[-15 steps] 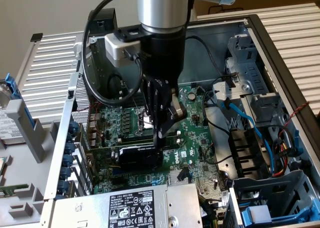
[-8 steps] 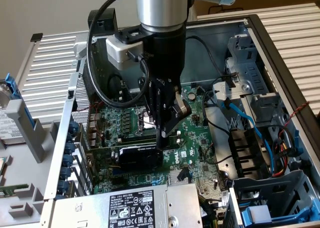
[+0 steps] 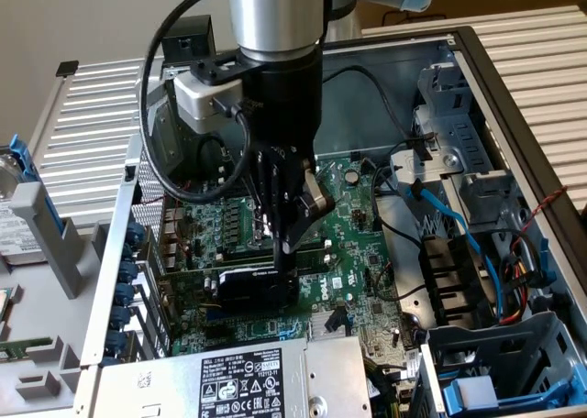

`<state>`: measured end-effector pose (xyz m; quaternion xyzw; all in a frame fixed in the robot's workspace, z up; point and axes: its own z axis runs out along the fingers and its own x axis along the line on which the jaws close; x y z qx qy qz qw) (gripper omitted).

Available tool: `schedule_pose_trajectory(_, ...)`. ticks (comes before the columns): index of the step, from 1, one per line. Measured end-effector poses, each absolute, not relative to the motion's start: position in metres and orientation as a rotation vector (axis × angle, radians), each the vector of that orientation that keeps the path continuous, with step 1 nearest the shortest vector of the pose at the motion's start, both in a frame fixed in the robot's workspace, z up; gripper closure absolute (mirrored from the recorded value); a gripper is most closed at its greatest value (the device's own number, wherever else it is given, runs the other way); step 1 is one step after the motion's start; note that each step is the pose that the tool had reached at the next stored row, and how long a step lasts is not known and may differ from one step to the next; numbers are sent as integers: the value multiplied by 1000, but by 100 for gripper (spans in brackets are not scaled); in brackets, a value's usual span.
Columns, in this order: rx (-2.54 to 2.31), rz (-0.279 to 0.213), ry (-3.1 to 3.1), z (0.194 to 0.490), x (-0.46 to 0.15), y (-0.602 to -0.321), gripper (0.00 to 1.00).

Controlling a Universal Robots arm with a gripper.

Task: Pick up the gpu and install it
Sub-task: 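Press down on the gpu until it lock into place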

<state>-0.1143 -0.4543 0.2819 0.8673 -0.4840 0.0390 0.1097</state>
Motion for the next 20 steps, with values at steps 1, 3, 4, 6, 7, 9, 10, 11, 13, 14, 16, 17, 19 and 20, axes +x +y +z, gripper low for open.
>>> schedule_pose_trajectory(1,2550,116,-1423,282,-118,-454,89)
schedule_pose_trajectory(3,2550,117,-1424,282,-125,-453,89)
schedule_pose_trajectory(4,2550,118,-1424,282,-128,-451,89)
schedule_pose_trajectory(6,2550,118,-1424,282,-133,-449,89)
schedule_pose_trajectory(7,2550,118,-1424,282,-136,-448,89)
schedule_pose_trajectory(9,2550,118,-1424,282,-142,-445,89)
schedule_pose_trajectory(10,2550,118,-1424,282,-146,-444,89)
schedule_pose_trajectory(11,2550,118,-1423,282,-148,-443,89)
schedule_pose_trajectory(13,2562,120,-1403,282,-149,-441,89)
schedule_pose_trajectory(14,2574,123,-1382,282,-149,-441,89)
schedule_pose_trajectory(16,2599,129,-1337,282,-149,-441,89)
schedule_pose_trajectory(17,2608,131,-1321,282,-149,-441,89)
schedule_pose_trajectory(19,2619,133,-1301,282,-150,-441,89)
schedule_pose_trajectory(20,2621,134,-1297,282,-151,-440,89)
